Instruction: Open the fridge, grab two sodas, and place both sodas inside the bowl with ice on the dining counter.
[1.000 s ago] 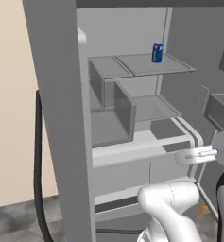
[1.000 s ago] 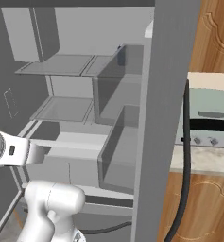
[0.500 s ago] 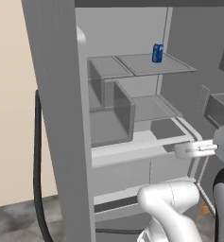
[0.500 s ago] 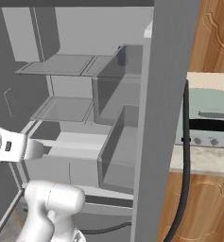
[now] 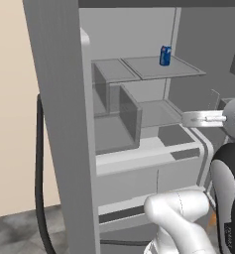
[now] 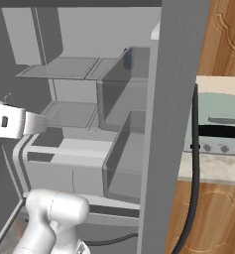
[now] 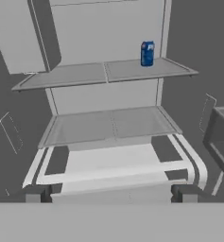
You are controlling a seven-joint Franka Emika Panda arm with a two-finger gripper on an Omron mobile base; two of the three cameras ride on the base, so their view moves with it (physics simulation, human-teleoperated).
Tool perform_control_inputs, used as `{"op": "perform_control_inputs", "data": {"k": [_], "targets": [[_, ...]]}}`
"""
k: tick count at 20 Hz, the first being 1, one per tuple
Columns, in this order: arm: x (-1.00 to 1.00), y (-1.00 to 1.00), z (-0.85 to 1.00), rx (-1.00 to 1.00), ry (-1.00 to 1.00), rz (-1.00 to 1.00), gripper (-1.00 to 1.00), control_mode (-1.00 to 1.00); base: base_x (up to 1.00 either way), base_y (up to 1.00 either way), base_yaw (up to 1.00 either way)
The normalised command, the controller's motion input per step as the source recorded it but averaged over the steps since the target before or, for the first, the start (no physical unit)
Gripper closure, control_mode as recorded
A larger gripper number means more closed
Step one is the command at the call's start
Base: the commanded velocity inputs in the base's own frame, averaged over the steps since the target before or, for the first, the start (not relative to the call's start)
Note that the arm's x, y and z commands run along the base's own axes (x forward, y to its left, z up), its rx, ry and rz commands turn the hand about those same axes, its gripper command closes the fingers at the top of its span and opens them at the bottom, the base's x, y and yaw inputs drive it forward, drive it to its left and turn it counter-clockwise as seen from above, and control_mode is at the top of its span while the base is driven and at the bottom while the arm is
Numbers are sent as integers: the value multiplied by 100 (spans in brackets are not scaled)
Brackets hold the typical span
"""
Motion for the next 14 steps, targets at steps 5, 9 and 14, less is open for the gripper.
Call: {"op": "perform_control_inputs", "data": {"k": [5, 9, 14], "targets": [[39, -20, 42, 0, -29, 1, -100, -100, 0, 0, 0], [30, 0, 11, 0, -37, -2, -100, -100, 0, 0, 0], [36, -3, 8, 0, -24, -7, -100, -100, 0, 0, 0]]}}
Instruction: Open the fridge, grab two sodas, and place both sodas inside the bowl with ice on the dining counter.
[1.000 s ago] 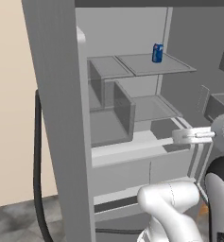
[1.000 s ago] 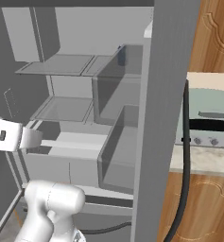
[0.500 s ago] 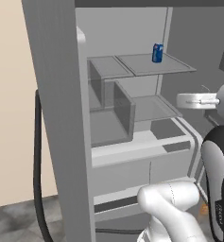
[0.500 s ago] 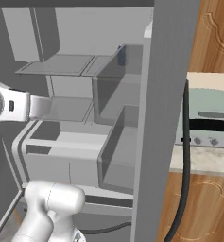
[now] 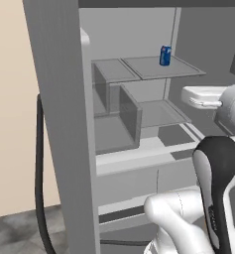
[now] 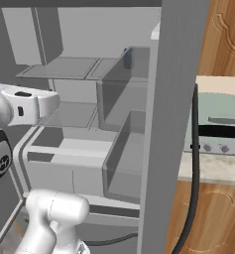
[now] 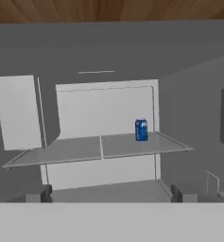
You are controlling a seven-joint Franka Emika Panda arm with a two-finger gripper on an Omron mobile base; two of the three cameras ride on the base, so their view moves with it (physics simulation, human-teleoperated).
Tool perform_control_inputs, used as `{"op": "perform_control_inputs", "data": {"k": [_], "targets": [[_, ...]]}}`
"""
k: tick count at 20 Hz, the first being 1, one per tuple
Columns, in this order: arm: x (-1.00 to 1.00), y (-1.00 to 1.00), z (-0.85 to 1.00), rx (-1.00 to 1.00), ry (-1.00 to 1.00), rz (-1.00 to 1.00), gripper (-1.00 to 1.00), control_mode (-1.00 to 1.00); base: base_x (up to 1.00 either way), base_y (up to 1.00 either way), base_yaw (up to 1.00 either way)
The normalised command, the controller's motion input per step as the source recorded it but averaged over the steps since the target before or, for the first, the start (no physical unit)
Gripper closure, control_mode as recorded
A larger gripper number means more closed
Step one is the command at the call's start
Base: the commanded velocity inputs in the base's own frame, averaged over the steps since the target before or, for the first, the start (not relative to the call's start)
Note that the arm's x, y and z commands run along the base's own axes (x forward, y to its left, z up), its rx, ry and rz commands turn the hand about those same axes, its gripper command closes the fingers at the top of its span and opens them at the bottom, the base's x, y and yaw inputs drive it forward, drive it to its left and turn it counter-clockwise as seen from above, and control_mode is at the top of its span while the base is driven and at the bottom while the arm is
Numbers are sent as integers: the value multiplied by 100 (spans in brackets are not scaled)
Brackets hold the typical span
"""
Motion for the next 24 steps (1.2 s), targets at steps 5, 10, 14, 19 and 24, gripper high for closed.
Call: {"op": "perform_control_inputs", "data": {"k": [5, 10, 14, 19, 24], "targets": [[43, -12, 11, 0, -4, -2, -100, -100, 0, 0, 0], [46, -19, 9, 0, 0, 0, -100, -100, 0, 0, 0], [49, -23, 6, 0, 0, 0, -100, -100, 0, 0, 0], [53, -19, 3, 0, 0, 0, -100, -100, 0, 0, 0], [51, -16, 1, 0, 3, 0, -100, -100, 0, 0, 0]]}}
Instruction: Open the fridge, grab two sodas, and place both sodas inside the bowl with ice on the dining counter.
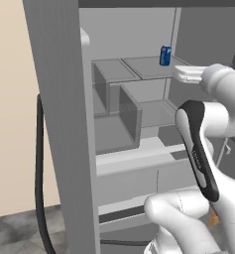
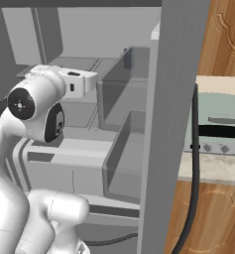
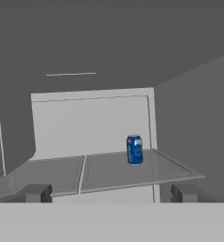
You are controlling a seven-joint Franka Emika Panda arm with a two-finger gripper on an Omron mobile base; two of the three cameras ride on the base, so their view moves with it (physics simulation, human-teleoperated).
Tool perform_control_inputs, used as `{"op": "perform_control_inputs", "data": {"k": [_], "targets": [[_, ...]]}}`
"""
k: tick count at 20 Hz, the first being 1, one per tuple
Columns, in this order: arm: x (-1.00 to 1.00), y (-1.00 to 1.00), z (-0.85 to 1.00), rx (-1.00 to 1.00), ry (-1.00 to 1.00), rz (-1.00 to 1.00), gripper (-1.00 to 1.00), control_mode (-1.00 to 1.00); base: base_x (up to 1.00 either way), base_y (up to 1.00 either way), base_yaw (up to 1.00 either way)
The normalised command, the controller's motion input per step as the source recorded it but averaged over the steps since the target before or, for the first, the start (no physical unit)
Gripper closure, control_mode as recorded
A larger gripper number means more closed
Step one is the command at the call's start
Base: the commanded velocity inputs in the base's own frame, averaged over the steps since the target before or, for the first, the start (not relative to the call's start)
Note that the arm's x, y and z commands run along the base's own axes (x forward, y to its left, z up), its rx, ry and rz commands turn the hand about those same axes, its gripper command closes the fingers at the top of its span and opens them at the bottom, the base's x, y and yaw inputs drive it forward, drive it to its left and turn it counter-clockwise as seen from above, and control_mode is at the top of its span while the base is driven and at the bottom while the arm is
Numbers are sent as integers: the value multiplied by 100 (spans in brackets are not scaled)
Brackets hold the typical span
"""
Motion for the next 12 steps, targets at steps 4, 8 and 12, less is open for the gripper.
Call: {"op": "perform_control_inputs", "data": {"k": [4, 8, 12], "targets": [[44, -1, 1, 0, 9, -3, -100, -100, 0, 0, 0], [30, 11, 0, -3, 5, -20, -100, -100, 0, 0, 0], [37, 1, 3, -1, 6, -22, -100, -100, 0, 0, 0]]}}
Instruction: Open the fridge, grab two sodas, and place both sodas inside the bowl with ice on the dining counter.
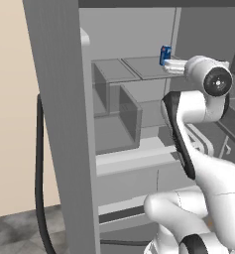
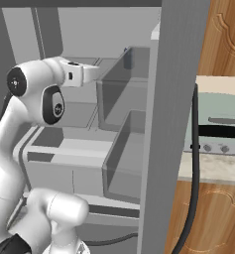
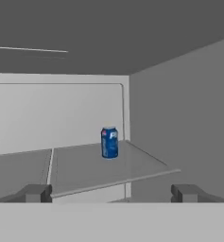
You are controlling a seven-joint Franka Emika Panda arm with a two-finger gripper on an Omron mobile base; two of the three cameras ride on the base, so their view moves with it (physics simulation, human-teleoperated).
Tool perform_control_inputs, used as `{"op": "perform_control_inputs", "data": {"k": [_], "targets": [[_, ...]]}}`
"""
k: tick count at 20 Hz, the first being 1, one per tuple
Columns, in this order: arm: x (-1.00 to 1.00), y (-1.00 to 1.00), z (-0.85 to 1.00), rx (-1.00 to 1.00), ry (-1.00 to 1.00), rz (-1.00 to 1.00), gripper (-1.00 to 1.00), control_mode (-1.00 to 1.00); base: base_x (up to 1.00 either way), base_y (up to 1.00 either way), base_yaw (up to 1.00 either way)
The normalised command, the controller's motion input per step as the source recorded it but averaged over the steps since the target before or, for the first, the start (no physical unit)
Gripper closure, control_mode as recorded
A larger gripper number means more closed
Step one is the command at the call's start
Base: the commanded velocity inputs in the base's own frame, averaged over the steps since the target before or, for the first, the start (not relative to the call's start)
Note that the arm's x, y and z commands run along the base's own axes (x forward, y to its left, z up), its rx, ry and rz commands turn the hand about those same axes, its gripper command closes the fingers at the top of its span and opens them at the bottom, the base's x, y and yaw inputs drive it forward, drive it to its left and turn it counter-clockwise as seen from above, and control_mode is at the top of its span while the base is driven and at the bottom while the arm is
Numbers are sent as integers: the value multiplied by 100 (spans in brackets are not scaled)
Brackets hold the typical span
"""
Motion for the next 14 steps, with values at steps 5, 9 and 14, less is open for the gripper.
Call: {"op": "perform_control_inputs", "data": {"k": [5, 9, 14], "targets": [[56, 1, 3, 0, 6, -17, -100, -100, 0, 0, 0], [71, 4, 0, 0, 8, -6, -100, -100, 0, 0, 0], [63, 8, 0, 0, 8, -2, -100, -100, 0, 0, 0]]}}
